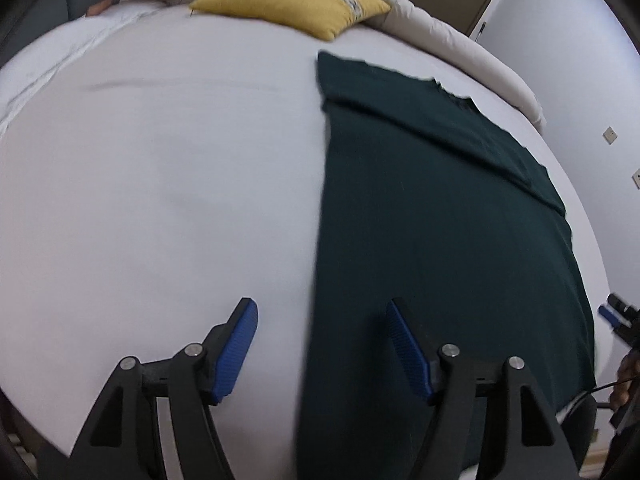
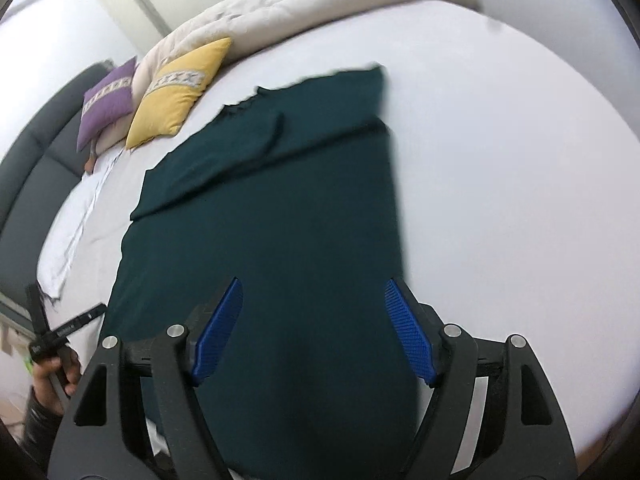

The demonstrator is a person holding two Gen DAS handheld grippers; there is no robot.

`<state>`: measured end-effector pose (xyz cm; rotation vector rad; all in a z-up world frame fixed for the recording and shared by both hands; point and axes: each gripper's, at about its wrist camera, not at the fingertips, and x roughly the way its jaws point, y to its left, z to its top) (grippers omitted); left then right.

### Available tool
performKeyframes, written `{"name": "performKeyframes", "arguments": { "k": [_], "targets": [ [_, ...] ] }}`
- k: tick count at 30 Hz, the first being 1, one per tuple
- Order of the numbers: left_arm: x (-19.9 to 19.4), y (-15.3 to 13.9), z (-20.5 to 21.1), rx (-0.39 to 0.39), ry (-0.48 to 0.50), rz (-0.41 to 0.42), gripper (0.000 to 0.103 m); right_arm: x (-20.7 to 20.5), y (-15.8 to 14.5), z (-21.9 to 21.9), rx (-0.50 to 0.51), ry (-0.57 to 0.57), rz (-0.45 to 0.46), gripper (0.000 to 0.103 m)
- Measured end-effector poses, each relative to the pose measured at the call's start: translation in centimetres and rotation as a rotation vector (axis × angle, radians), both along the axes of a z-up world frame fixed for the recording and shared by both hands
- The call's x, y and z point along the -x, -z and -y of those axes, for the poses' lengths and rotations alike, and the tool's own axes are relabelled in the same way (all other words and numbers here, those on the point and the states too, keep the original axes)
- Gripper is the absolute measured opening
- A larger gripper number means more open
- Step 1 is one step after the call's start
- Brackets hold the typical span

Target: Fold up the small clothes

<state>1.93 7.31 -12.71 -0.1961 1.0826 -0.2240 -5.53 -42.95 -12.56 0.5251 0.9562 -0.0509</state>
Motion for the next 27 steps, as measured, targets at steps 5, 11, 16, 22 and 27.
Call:
{"name": "performKeyframes", "arguments": {
  "k": [5,11,16,22,27],
  "targets": [
    [2.0,0.4,-0.1,0.009,0.017,-0.030,0.072,6.1,2.9,1.5,-0.070,0.054,-0.066,0.070],
    [2.4,0.5,-0.2,0.016,0.024,-0.052,0.072,9.4,3.5,1.9,-0.153,0.067,-0.043,0.063],
    [2.7,0.6,-0.7,0.049,0.025,-0.066,0.072,10.4,4.1,1.4,-0.202,0.049,-0.061,0.051],
    [3.3,0.7,-1.6,0.114,0.038,-0.096,0.069,11.3,5.3,1.9,-0.312,0.074,-0.058,0.032],
    [3.4,0.8,-2.5,0.137,0.019,-0.127,0.053,11.3,6.1,2.1,-0.345,0.080,-0.066,0.009]
  ]
}}
